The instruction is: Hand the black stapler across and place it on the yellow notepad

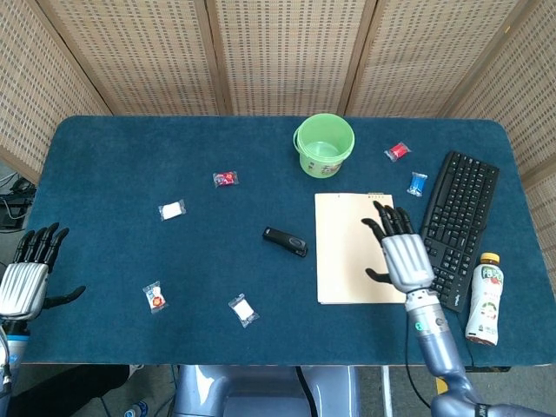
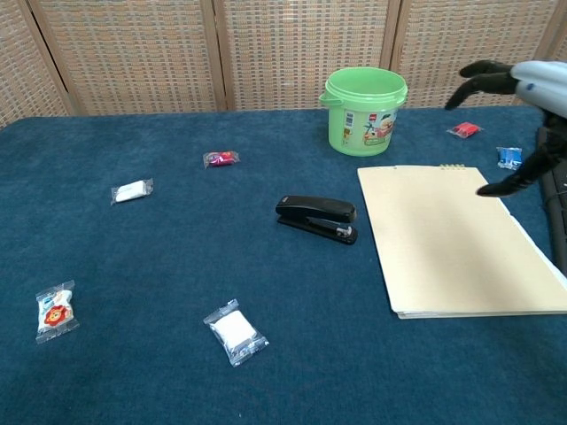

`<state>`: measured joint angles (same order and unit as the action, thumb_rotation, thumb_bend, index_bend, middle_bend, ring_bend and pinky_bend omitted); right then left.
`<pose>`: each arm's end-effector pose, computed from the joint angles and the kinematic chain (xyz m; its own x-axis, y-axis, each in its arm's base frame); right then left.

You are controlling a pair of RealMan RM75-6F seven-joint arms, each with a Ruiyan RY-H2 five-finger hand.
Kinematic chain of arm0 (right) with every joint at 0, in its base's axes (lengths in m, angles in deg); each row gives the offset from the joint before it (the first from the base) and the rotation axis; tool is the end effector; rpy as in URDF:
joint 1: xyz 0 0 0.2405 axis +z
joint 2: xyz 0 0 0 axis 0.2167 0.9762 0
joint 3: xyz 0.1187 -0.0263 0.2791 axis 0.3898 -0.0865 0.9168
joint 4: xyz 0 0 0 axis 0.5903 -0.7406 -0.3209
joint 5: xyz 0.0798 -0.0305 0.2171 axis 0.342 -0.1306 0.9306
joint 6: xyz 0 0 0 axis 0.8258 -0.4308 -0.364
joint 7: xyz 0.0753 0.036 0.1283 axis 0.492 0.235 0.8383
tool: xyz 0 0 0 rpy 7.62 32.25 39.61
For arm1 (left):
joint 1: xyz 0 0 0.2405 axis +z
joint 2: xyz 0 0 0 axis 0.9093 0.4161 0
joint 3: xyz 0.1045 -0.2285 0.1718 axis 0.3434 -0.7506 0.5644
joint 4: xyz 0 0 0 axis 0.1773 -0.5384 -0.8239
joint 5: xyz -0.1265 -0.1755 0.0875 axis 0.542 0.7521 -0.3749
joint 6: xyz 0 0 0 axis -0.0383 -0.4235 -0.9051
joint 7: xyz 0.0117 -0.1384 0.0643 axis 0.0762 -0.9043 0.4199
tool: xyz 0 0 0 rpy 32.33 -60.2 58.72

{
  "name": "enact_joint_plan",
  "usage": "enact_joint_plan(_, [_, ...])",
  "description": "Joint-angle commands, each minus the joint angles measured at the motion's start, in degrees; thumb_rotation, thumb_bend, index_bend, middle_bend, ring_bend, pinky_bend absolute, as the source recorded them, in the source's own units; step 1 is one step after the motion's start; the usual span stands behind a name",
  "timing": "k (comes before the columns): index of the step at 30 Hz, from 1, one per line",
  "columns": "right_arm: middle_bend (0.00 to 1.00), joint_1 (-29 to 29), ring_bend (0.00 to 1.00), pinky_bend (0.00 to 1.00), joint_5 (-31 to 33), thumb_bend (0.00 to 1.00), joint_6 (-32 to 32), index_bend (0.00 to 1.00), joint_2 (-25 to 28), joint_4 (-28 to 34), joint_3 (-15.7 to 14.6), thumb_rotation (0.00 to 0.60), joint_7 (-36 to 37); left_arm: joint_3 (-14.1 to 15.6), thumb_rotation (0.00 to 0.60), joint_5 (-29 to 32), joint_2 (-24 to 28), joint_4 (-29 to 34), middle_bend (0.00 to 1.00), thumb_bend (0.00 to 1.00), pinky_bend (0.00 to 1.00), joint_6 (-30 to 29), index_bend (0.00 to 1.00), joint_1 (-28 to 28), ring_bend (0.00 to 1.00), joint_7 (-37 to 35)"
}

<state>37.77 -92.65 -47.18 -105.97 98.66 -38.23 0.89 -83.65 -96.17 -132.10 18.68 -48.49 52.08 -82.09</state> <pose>-0.2017 -0.3237 0.0387 0.3508 -0.0460 0.9353 -0.9200 -0.2031 0.3351 -0.3991 0.2383 0.1070 0.4426 0.0057 0.8967 0.8951 -0.0627 -0.4414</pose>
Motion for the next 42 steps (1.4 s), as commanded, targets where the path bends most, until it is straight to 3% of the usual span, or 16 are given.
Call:
enact_joint_plan(1, [0.00, 5.7, 0.00, 0.01, 6.6, 0.14, 1.0, 0.29, -6.7, 1.9, 3.3, 0.600, -7.8, -0.4, 0.600, 0.0, -0.9, -1.8, 0.00, 0.17, 0.00, 1.2, 0.00, 0.5, 0.00, -1.7])
enact_joint_plan(8, [0.00, 13.1, 0.00, 0.01, 15.5, 0.16, 1.4, 0.32, -15.0, -2.5, 7.0, 0.600, -15.5, -0.9, 0.600, -0.8, -1.9, -4.7, 0.00, 0.17, 0.00, 2.4, 0.00, 0.9, 0.00, -4.2])
enact_joint_plan(15, [0.00, 20.3, 0.00, 0.01, 24.5, 0.20, 1.5, 0.32, -23.7, -12.3, 10.9, 0.600, -17.9, -1.4, 0.600, -1.7, -2.4, -6.9, 0.00, 0.17, 0.00, 4.3, 0.00, 0.9, 0.00, -7.4])
enact_joint_plan(26, [0.00, 23.4, 0.00, 0.01, 31.2, 0.20, 2.7, 0.32, -28.7, -21.9, 10.5, 0.600, -16.9, -2.0, 0.600, -2.5, -2.7, -8.2, 0.00, 0.17, 0.00, 5.7, 0.00, 1.0, 0.00, -9.2])
enact_joint_plan(42, [0.00, 25.6, 0.00, 0.01, 33.2, 0.21, 4.1, 0.34, -31.6, -29.1, 10.3, 0.600, -14.8, -2.4, 0.600, -4.0, -2.4, -8.0, 0.00, 0.17, 0.00, 6.1, 0.00, 1.4, 0.00, -10.2])
